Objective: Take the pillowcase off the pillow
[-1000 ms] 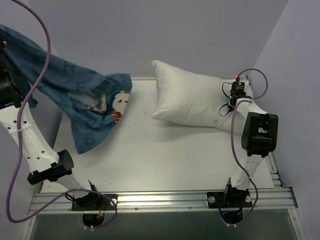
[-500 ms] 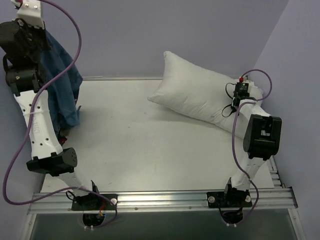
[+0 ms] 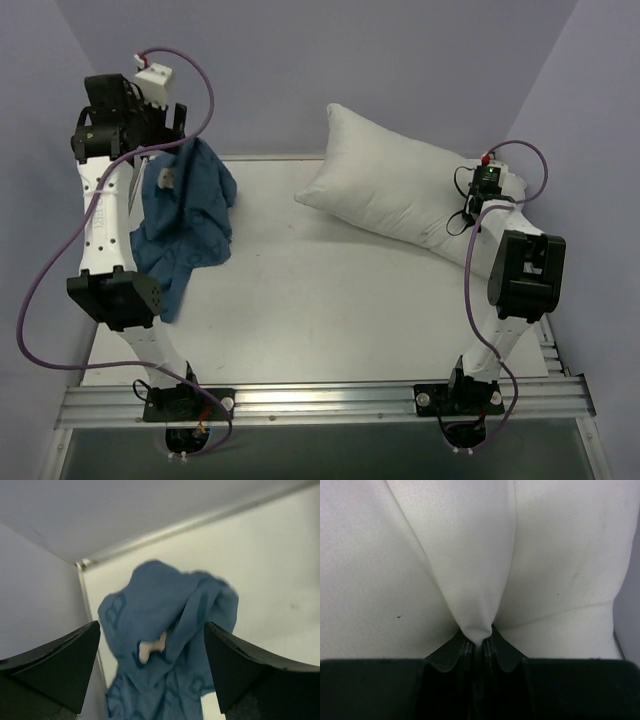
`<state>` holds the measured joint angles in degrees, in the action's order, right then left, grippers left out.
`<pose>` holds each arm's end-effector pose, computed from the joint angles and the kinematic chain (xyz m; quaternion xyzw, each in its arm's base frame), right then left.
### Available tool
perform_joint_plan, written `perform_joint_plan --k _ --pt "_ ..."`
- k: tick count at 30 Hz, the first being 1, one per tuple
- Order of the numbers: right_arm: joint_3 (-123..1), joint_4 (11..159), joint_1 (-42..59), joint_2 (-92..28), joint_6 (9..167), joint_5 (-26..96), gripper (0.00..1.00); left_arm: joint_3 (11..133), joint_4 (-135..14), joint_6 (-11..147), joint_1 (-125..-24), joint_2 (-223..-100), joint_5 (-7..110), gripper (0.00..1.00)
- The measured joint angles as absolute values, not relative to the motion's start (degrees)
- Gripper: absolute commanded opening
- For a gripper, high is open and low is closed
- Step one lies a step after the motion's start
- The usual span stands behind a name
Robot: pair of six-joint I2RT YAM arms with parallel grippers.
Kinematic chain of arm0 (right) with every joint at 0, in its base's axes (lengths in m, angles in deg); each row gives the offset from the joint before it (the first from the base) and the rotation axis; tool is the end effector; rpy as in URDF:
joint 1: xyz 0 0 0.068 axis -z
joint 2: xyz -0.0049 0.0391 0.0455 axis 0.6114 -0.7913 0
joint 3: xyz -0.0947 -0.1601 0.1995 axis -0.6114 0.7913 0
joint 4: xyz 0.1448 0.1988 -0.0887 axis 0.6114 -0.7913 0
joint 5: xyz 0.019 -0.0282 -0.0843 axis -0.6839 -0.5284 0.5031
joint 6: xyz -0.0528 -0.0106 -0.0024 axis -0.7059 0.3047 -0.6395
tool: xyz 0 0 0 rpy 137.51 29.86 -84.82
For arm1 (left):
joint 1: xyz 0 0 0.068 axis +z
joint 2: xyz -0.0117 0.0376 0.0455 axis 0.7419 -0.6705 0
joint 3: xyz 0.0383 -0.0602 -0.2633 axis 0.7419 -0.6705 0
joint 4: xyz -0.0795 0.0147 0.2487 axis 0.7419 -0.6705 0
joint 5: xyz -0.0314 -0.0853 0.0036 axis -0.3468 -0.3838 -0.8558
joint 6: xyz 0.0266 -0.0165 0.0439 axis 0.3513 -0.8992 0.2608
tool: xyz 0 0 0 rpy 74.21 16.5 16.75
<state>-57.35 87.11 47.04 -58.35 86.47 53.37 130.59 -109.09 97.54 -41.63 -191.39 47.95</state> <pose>0.4171 -0.0757 0.2115 0.1565 0.8664 -0.1021 0.4631 0.3872 0.0352 0.4872 0.1415 0.8097 0.0358 0.5684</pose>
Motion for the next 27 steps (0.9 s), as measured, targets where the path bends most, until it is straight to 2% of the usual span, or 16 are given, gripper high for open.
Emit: perform_joint_plan --k 3,4,6,11,13,16,17,18,19,23,27 --pt "-57.4 86.9 47.0 -58.1 87.3 53.3 0.33 127.4 -116.8 100.2 -42.3 -193.7 45.3 0.94" --pt "-57.4 86.7 47.0 -57.9 87.5 53.1 0.37 126.7 -118.7 100.9 -42.5 -194.5 44.7 0.94" --pt "-57.4 86.2 47.0 -57.5 87.7 53.0 0.43 125.5 -121.7 101.6 -42.6 -195.2 44.1 0.94" --pt "-57.3 84.4 46.6 -56.2 88.4 52.9 0.50 125.0 -123.1 102.3 -42.6 -192.7 44.1 0.94" --pt "-57.2 83.7 46.5 -55.8 88.7 52.9 0.57 123.3 -122.7 102.2 -42.6 -189.8 44.5 0.94" --pt "-56.9 82.5 46.3 -54.8 89.1 52.8 0.74 117.5 -122.0 102.3 -42.6 -183.8 46.2 0.94" --pt "-56.8 82.0 46.3 -54.3 89.2 52.8 0.87 112.8 -120.6 102.2 -42.6 -180.6 47.4 0.94" --pt "-56.7 81.5 46.2 -53.7 89.6 52.8 0.88 109.5 -120.0 102.3 -42.6 -178.3 48.3 0.94" --pt "-56.5 80.8 46.2 -52.9 89.7 52.8 0.99 104.7 -118.7 102.3 -42.6 -175.6 49.5 0.94" --pt "-56.2 77.9 45.6 -49.4 91.2 53.9 1.00 86.6 -115.8 102.2 -42.6 -167.7 54.2 0.94" --pt "-54.6 74.8 43.5 -43.6 93.4 56.1 1.00 75.0 -115.6 101.0 -42.6 -162.4 56.3 0.94"
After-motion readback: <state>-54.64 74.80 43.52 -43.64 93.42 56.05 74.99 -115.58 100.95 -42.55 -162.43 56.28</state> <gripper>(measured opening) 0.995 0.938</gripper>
